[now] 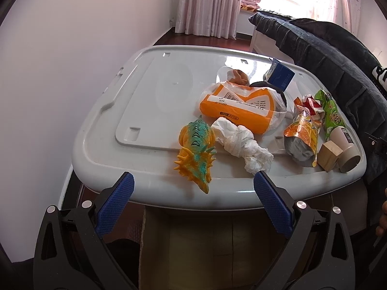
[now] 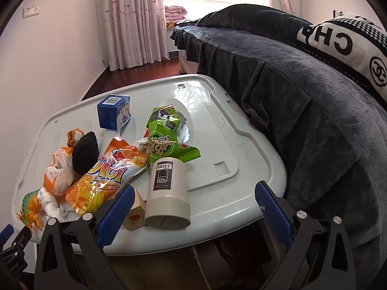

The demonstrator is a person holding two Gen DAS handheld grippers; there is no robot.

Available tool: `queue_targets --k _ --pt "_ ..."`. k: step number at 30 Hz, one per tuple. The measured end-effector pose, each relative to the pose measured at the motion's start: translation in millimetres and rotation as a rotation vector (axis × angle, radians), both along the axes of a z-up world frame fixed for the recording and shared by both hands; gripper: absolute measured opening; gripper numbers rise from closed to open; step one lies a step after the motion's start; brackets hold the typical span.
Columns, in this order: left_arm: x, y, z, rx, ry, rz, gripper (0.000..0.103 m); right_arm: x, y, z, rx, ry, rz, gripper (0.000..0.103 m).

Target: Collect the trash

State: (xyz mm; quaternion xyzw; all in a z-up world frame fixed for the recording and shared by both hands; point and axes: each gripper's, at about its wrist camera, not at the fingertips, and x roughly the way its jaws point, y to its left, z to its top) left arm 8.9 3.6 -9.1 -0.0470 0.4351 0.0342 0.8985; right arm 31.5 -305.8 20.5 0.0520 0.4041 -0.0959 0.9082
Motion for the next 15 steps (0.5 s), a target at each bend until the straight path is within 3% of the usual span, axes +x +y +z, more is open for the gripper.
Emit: queue_targets --k 15 --pt "2.5 -0.9 -1.2 0.003 0.005 0.003 0.097 6.8 -7.2 -5.7 0.021 0.023 -0.016 0.098"
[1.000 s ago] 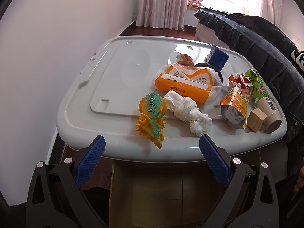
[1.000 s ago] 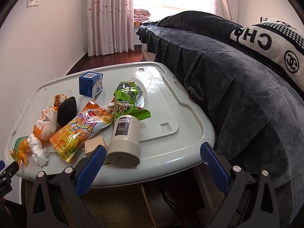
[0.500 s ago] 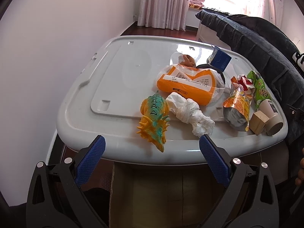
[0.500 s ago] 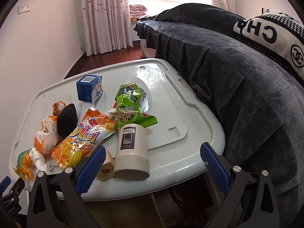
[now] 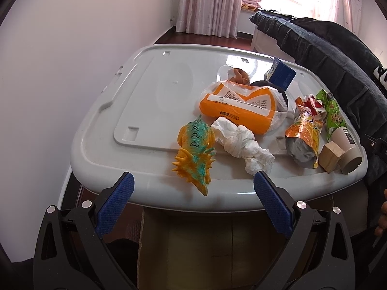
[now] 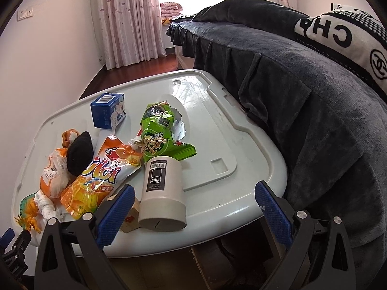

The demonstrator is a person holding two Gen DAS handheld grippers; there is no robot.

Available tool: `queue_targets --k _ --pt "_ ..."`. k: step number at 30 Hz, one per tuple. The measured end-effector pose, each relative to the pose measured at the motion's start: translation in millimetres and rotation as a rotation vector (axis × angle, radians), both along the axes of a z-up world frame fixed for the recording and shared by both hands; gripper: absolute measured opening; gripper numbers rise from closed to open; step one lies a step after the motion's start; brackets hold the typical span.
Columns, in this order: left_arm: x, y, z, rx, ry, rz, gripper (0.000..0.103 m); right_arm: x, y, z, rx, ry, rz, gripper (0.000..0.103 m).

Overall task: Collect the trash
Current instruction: 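Grasp the white paper cup with the right gripper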

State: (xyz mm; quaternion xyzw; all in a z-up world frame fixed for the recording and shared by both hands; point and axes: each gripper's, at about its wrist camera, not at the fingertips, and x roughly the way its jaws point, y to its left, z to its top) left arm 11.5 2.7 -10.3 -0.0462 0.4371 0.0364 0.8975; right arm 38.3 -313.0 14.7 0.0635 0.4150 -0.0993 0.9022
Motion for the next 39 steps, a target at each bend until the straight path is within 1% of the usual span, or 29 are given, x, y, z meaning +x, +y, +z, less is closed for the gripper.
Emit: queue_targets --k 11,17,21,25,27,32,33,34,35,37,39 --pt "2 -2 -1 0.002 0.002 -0.005 0.097 6 0 -3 0.001 0.013 0.001 0.098" --pt "0 -3 0 -0.002 -0.002 -0.006 0.097 15 2 -7 0.005 0.043 0.0 0.098" --pt "0 -2 1 -0.006 -0.002 -0.007 0.097 24 3 -9 0.028 0.064 0.001 0.098" --pt "0 -1 2 -0.018 -0.002 -0.004 0.097 41 5 -16 0.046 0.132 0.017 0.098" --pt "1 0 3 -0.022 -0.004 -0.003 0.097 54 6 -24 0.082 0.188 0.038 0.098" --pt "2 0 6 -0.025 -0.014 -0.004 0.097 74 6 -41 0.142 0.288 0.047 0.098" --pt "2 0 6 -0.026 -0.014 -0.005 0.097 76 6 -44 0.152 0.304 0.046 0.097" --pt "2 0 6 -0.028 -0.015 -0.006 0.097 79 5 -47 0.167 0.318 0.045 0.091" --pt "3 0 7 -0.03 -0.016 -0.006 0.097 81 3 -51 0.187 0.336 0.037 0.084" --pt "2 1 7 -0.036 -0.017 -0.007 0.097 85 3 -57 0.196 0.379 0.023 0.074" --pt "2 1 8 -0.04 -0.02 -0.007 0.097 85 5 -57 0.176 0.38 0.02 0.074"
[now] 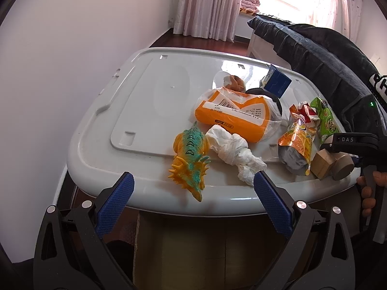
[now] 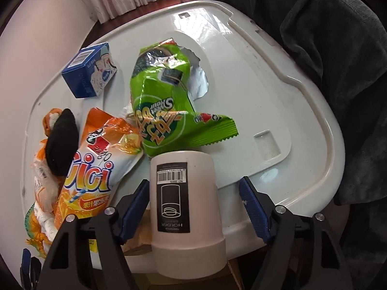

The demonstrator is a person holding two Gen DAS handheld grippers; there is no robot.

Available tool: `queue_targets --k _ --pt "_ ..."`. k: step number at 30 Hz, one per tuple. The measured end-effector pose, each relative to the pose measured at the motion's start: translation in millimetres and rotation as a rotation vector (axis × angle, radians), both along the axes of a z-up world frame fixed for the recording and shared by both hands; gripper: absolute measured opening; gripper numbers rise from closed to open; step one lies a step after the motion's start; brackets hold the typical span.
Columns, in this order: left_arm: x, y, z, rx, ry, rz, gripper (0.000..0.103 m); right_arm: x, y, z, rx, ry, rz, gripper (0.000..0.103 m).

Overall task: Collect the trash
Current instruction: 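Grasp the white paper cup with the right gripper, then grasp the orange-green toy dinosaur with the left gripper while the right holds the cup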

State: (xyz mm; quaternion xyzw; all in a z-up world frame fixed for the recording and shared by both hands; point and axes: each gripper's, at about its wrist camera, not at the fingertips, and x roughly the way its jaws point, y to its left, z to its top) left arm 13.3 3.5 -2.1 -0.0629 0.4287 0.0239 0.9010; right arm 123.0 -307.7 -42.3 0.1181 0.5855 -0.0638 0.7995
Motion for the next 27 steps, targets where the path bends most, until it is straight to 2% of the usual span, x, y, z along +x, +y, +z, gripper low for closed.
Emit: queue_targets --k 3,4,6,10,15,20,23,27 --pt "0 0 1 -0.005 -0.002 -0.002 0.097 -4 1 2 -0.048 -0.016 -0.01 0.062" --pt "0 0 1 -0.005 -0.003 -0.002 0.097 -6 -2 4 -0.072 -0.026 -0.018 0.047" --pt "0 0 1 -0.004 -0.002 -0.001 0.097 -10 -9 6 0.004 -0.064 0.023 0.046" --pt "-1 2 -1 -0.01 0.003 0.008 0.097 -20 -15 14 0.004 -0.106 0.04 0.046" --pt "-3 11 -6 -0.042 0.025 0.036 0.097 -49 -21 48 0.068 -0.254 0.069 0.046" --pt "-3 29 -12 -0.092 0.047 0.143 0.097 -83 -20 62 0.017 -0.396 0.132 0.046" --pt "5 32 -18 -0.091 0.078 0.169 0.097 -87 -19 58 0.026 -0.394 0.147 0.047" --pt "24 24 -24 -0.017 0.112 0.154 0.097 -82 -22 56 0.038 -0.401 0.155 0.047"
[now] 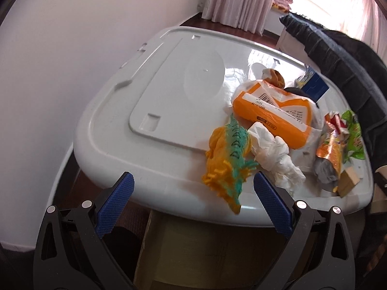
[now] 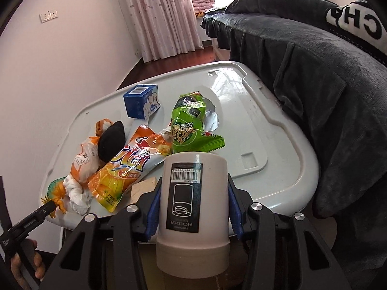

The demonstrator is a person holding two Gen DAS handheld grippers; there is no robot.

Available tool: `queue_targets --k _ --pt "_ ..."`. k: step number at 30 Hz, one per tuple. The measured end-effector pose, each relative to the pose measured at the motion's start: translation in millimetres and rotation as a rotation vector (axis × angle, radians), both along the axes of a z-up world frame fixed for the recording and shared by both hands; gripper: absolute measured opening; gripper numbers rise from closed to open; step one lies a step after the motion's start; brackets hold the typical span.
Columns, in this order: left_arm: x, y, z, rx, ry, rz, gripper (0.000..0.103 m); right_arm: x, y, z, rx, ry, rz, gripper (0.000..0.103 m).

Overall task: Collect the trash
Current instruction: 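Grasp the orange-green toy dinosaur with the left gripper while the right holds the cup, then lower both held items into the cardboard box and open both grippers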

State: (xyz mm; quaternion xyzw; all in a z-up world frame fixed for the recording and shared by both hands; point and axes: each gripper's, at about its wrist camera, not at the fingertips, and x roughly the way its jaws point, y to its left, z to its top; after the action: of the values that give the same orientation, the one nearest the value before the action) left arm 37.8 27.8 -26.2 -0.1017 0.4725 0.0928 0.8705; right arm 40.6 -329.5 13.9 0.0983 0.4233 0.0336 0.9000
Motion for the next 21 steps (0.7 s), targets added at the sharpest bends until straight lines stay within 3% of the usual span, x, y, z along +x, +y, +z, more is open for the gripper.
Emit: queue_targets --k 5,10,11,12,13,14,21 --pt "26 -11 -11 0.081 0.028 -0.049 0.097 0 2 -3 0.005 -0.008 0.0 0.047" --pt "39 -15 -17 0.102 -0.018 -0.093 0.093 1 1 -5 0.009 0.0 -0.001 0.047" --pt "40 -17 -18 0.104 -0.032 -0.105 0.089 1 1 -6 0.011 0.002 -0.004 0.047" --pt "42 -18 -19 0.098 -0.042 -0.118 0.06 1 0 -6 0.011 0.003 -0.006 0.047" --pt "42 -21 -20 0.129 -0.051 -0.125 0.046 1 0 -6 0.01 0.004 -0.009 0.047" --pt "41 -25 -20 0.137 -0.067 -0.147 0.04 1 -1 -6 0.01 0.003 -0.011 0.047" --pt "25 -17 -8 0.104 -0.107 -0.126 0.04 -1 0 -5 -0.007 -0.011 -0.01 0.047"
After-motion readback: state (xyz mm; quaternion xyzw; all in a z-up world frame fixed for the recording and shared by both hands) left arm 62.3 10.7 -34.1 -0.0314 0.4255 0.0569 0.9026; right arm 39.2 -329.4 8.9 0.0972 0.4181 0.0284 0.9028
